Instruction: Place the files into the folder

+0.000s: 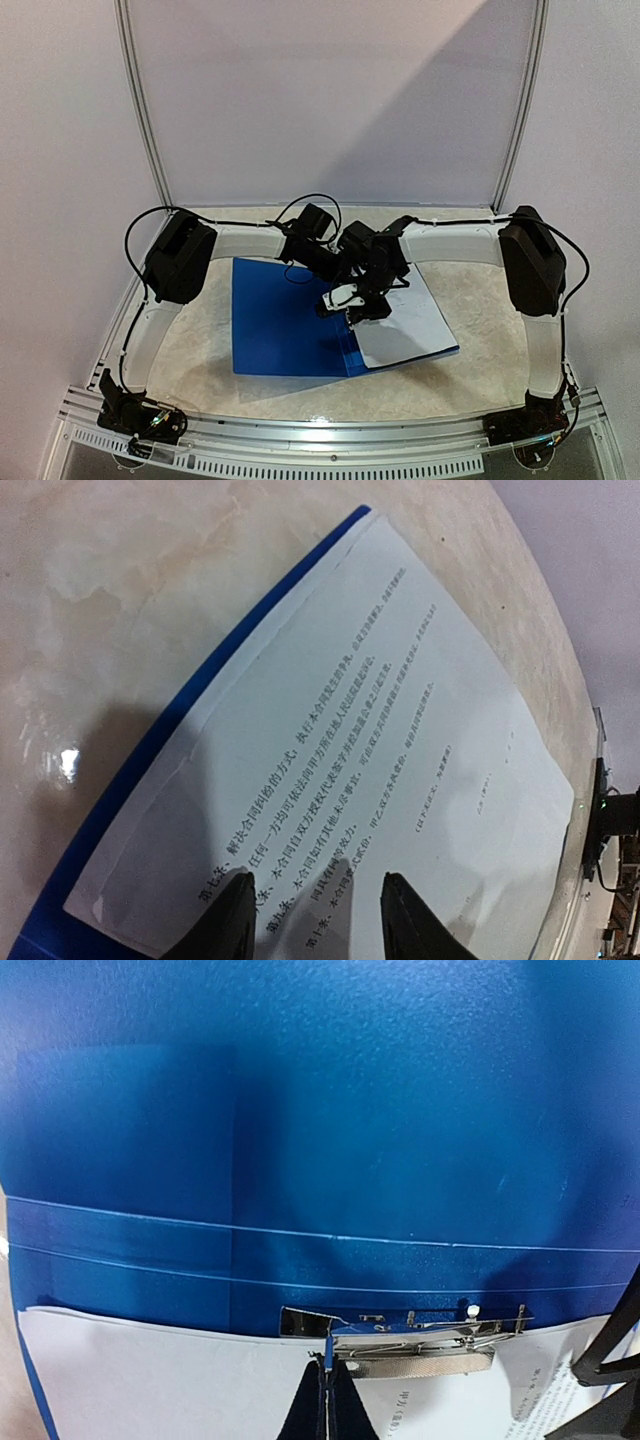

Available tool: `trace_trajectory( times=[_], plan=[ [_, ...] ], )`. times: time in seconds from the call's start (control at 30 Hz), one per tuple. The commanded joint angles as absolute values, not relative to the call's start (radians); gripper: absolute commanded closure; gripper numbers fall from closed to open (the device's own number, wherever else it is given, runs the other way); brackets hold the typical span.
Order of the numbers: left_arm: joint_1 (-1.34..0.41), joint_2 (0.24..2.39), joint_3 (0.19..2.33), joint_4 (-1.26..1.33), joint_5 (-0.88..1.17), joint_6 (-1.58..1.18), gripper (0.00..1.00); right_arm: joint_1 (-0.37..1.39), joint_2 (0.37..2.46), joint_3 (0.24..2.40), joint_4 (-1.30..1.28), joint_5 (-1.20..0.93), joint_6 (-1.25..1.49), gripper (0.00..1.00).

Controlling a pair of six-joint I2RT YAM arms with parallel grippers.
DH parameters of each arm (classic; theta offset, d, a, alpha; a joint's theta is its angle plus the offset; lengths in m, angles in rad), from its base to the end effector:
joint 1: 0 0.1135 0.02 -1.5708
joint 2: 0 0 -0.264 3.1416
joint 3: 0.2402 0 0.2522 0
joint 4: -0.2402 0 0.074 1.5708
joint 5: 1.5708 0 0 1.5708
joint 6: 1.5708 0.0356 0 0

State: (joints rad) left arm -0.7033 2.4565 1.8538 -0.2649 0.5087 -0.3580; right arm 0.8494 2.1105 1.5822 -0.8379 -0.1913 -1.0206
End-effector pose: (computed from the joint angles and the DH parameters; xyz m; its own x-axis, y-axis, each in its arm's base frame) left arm 0.3916 -0.3548 0.1109 -0.8270 0.3000 -0.4755 0.5502 0.6060 -0.5745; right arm 0.2720 0.3195 0.1616 0.3120 -0.9124 -0.2649 -0.9500 -0.3029 -0.0759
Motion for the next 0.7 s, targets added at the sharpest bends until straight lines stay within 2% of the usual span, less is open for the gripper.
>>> trace_trajectory(
  times=[0.0, 0.23, 0.53, 0.67],
  plan=[
    [-0.684, 2.523, 1.857, -0.326, 0.478, -0.345, 0.56, 0.878, 2.138, 1.539, -0.969, -0.085, -1.066, 1.00],
    [-0.683, 2.534, 1.860, -0.328, 0.479, -0.352, 0.56, 0.878, 2.150, 1.541, -1.003, -0.023, -1.080, 1.00],
    [-0.683, 2.539, 1.865, -0.329, 0.482, -0.351, 0.57, 0.886, 2.124, 1.601, -1.026, -0.047, -1.068, 1.00],
    [-0.683, 2.544, 1.865, -0.333, 0.482, -0.351, 0.57, 0.897, 2.126, 1.614, -1.029, 0.037, -1.079, 1.00]
  ],
)
